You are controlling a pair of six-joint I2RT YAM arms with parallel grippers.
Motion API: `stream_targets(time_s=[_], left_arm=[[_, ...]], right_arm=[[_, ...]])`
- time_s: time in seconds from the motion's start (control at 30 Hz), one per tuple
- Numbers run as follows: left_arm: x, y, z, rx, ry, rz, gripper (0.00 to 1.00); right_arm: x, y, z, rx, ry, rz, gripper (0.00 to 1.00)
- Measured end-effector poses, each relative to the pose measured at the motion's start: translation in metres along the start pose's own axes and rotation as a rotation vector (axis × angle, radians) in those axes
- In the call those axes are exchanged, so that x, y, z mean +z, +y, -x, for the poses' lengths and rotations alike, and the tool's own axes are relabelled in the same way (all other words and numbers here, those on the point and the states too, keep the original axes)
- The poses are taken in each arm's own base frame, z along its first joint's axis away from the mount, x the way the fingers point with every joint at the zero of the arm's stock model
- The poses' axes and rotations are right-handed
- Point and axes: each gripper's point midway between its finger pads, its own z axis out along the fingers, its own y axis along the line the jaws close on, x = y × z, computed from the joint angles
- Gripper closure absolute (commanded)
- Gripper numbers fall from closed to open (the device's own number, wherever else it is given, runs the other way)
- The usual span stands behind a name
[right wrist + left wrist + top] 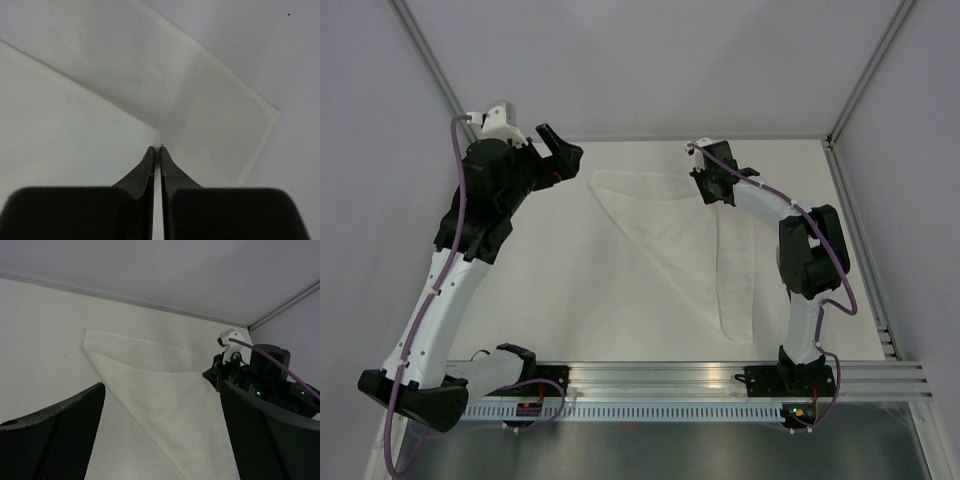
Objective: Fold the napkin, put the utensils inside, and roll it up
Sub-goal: Fold the napkin
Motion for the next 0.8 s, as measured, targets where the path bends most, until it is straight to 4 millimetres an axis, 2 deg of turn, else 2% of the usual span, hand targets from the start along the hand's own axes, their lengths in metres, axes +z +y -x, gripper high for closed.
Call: stream_targets(time_s=[0.13,0.3,0.47,0.63,0.73,0.8], left_arm=[[0.001,0.002,-0.004,0.000,0.008,0.005,0.00],[0.002,0.003,-0.006,0.001,0.012,0.007,0.00],[0.002,0.003,-0.005,0.000,0.010,0.005,0.00],[0.001,0.002,-0.004,0.000,0.006,0.003,0.00],[-0.002,0.002,-0.003,-0.001,0.000,0.000,0.00],[-0.005,0.001,-0.001,-0.002,-0.006,-0.003,0.00]], right_arm=[[-0.002,0.008,0.006,0.012,-0.011,0.036,0.99],[-0.011,0.036,0.006,-0.003,-0.002,0.108,1.00],[-0.032,0.066,0.020,-0.035,-0.038,0.169,1.00],[-0.063,0.094,0.031,-0.073,-0.078,0.222,1.00],[-0.090,0.139,0.035,-0.137,-0.108,0.291,1.00],[-0.110,0.183,0.034,-0.202,-0.130,0.361,0.99]])
